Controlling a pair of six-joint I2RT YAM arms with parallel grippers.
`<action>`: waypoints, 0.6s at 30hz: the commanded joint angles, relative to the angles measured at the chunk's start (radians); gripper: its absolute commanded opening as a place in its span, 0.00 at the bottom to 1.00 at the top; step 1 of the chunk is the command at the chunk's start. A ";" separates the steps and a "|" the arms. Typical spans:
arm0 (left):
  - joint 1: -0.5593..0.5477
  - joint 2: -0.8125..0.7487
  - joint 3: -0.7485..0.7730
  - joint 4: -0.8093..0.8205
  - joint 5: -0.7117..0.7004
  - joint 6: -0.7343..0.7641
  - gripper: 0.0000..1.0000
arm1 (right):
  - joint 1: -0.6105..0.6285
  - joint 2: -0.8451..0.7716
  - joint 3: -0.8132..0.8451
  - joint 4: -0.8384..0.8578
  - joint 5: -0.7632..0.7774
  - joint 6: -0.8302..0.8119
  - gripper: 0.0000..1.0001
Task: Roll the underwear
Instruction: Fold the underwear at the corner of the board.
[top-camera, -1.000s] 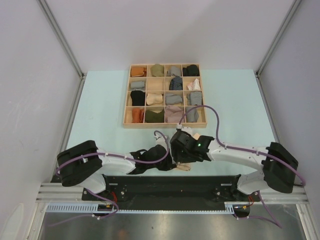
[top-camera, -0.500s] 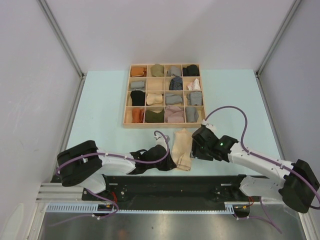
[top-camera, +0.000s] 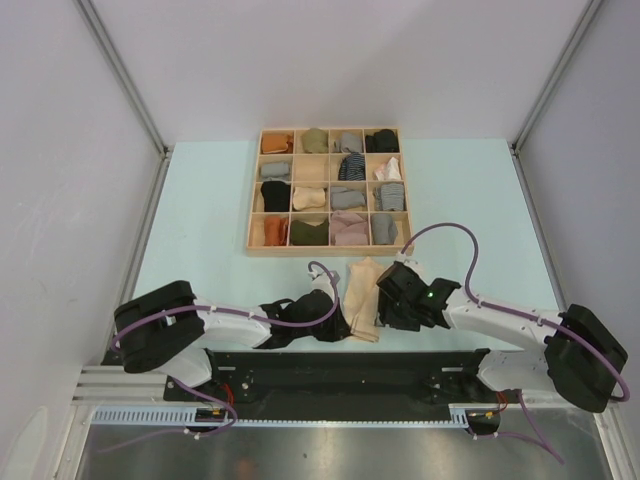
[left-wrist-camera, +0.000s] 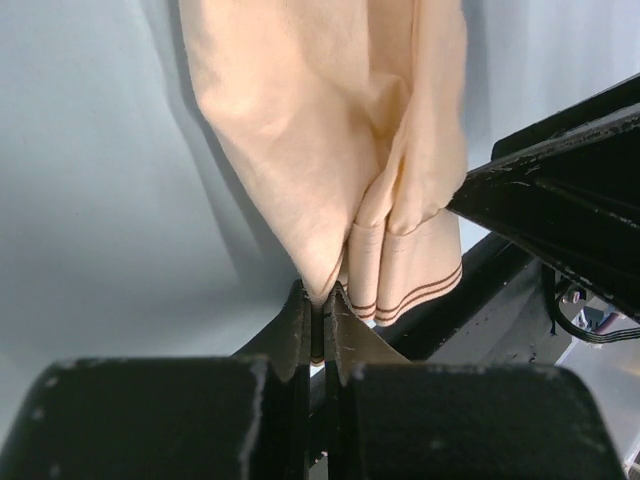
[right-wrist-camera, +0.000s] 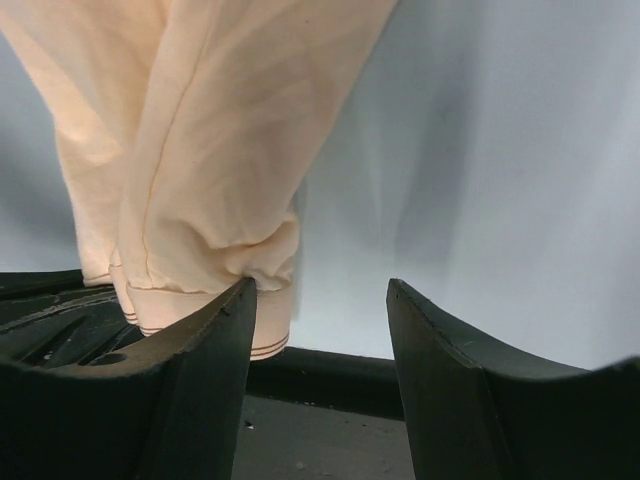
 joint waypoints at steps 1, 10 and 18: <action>-0.009 0.006 -0.016 -0.021 -0.007 0.026 0.00 | 0.020 0.015 -0.002 0.063 -0.003 0.026 0.60; -0.009 -0.003 -0.027 -0.009 -0.009 0.021 0.00 | 0.050 0.089 -0.002 0.126 -0.024 0.036 0.59; -0.009 0.000 -0.030 -0.001 -0.007 0.021 0.00 | 0.083 0.121 -0.002 0.161 -0.045 0.056 0.54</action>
